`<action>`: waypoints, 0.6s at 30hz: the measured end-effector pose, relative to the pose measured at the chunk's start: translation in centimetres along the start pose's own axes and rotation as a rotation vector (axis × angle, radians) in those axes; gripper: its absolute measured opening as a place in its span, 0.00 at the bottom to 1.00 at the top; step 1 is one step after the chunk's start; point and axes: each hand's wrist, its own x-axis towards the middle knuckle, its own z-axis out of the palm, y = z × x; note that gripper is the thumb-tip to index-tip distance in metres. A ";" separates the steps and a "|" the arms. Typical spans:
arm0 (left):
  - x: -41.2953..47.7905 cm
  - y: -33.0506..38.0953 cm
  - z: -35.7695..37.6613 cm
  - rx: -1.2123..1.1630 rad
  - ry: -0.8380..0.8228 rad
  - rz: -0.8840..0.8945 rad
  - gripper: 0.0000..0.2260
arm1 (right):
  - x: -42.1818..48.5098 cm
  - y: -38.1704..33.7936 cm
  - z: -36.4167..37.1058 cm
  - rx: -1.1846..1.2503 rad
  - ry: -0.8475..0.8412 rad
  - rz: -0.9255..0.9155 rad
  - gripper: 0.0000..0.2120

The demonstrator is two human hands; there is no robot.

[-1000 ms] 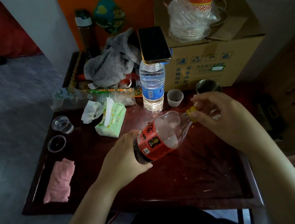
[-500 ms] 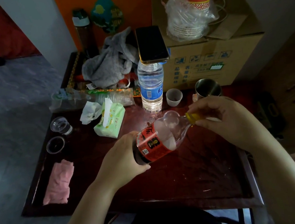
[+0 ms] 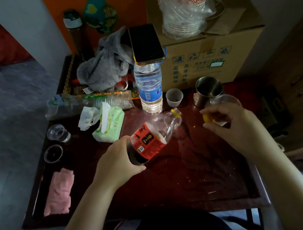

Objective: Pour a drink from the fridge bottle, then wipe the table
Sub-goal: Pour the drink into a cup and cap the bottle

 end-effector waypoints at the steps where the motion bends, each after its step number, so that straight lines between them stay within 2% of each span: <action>1: 0.1 -0.1 0.2 0.001 0.005 -0.006 0.31 | -0.2 0.3 0.2 -0.020 -0.004 0.001 0.14; 4: 0.3 -0.4 0.6 0.021 0.009 -0.011 0.32 | -0.7 1.2 0.7 -0.034 -0.029 0.021 0.14; 18: 1.0 -0.6 1.2 0.128 0.036 -0.035 0.28 | -1.2 2.5 0.8 -0.008 -0.010 0.069 0.14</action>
